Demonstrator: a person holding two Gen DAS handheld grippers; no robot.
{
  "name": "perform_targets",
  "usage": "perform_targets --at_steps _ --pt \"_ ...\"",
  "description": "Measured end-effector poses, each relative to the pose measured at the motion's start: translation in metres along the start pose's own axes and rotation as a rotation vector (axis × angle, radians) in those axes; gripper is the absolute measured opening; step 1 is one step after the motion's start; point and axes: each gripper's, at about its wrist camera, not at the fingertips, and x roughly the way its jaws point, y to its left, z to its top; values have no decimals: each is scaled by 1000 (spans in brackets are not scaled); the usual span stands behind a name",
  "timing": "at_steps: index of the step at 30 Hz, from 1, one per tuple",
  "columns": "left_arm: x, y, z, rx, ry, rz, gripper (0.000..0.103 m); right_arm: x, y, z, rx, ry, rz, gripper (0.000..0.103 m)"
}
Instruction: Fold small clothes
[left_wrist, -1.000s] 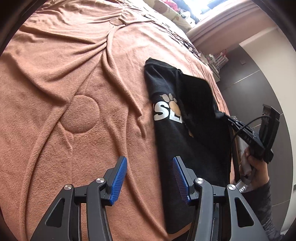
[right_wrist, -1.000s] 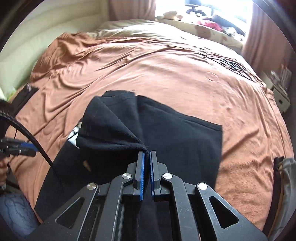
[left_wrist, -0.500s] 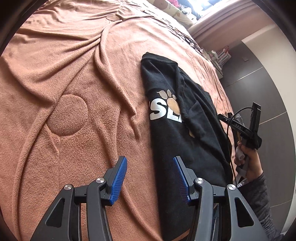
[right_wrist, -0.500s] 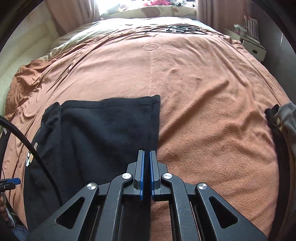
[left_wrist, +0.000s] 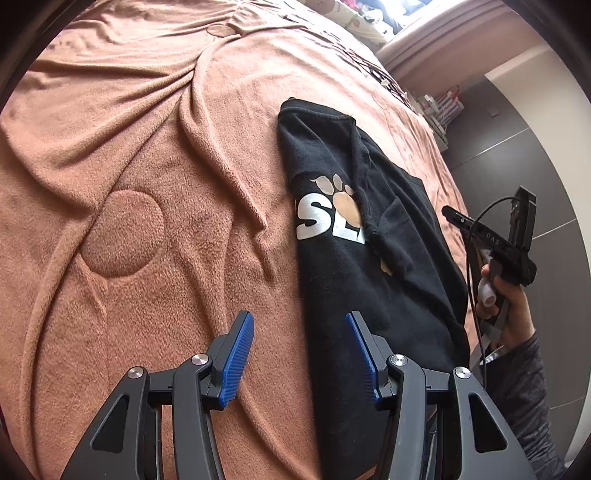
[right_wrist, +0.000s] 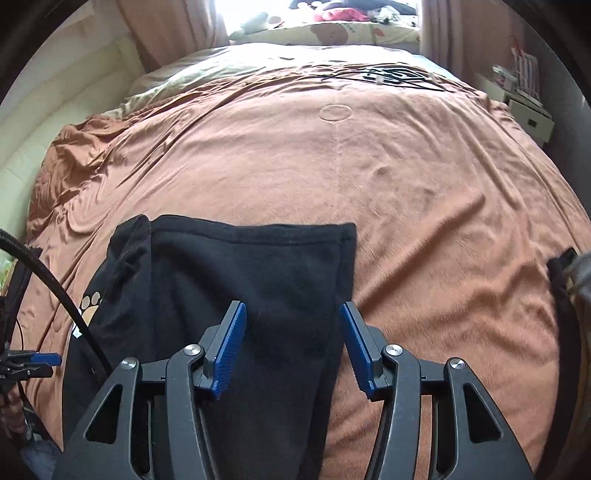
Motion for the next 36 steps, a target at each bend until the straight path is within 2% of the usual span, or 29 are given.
perform_targets --at_steps 5,8,10,16,17,20,28,34,36 --pt "8 -3 10 4 9 17 54 21 -4 11 -15 26 -20 42" --pt "15 -7 15 10 14 24 54 32 -5 16 -16 41 -22 42" --pt "19 -9 16 16 20 28 54 40 -6 18 -21 58 -23 33" --pt "33 -15 25 25 29 51 54 55 -13 27 -10 64 -19 30" --pt "34 -15 25 25 27 51 54 56 -13 28 -7 62 -23 20" --pt "36 -16 26 26 23 54 54 57 -12 31 -18 59 -29 0" --pt "34 -19 25 32 13 55 54 43 -6 31 -64 10 -124 0" --pt "32 -13 26 6 0 45 54 58 8 28 -102 57 -210 0" --pt "31 -14 26 11 0 48 54 57 19 31 -145 67 -285 0"
